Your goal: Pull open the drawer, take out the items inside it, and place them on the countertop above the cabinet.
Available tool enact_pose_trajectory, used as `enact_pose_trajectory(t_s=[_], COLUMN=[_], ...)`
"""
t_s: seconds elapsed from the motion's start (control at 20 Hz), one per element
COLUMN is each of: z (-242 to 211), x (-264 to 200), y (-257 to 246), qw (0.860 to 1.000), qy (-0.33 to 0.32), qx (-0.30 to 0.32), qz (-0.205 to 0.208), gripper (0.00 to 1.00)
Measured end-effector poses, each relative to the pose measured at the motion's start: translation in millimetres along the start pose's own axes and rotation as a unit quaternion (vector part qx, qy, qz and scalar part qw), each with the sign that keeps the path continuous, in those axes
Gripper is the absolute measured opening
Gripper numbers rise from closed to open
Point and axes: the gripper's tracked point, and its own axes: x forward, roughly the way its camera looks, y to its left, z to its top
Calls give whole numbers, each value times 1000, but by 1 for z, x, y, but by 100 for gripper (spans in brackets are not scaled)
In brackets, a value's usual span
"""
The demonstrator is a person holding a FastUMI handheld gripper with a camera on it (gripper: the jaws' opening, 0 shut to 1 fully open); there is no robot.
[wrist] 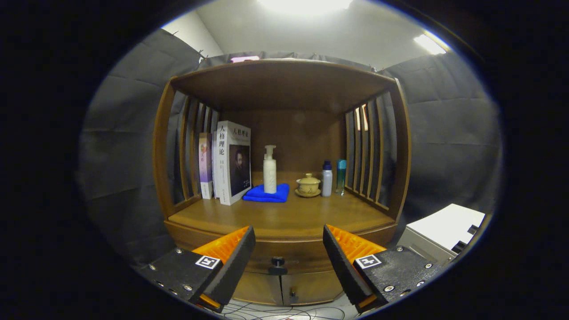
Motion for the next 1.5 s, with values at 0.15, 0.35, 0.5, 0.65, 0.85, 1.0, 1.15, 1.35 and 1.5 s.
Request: enact_pose_trajectory(t_s=[0.15, 0.35, 0.5, 0.65, 0.85, 1.0, 1.15, 1.35, 1.5], z=[-32, -70, -93, -111, -134, -146, -145, -149, -150], x=[7, 26, 39, 56, 77, 82, 83, 83, 84], y=[10, 18, 15, 12, 17, 20, 19, 19, 16], qw=[1000, 999, 999, 999, 998, 997, 998, 998, 998], qy=[18, 34, 41, 47, 62, 69, 60, 55, 55], qx=[-5, -6, 4, 20, 29, 30, 21, 14, 21], qz=[-2, -5, -15, -18, -1, 11, 10, 20, 6], gripper=[95, 95, 95, 95, 92, 79, 57, 41, 29])
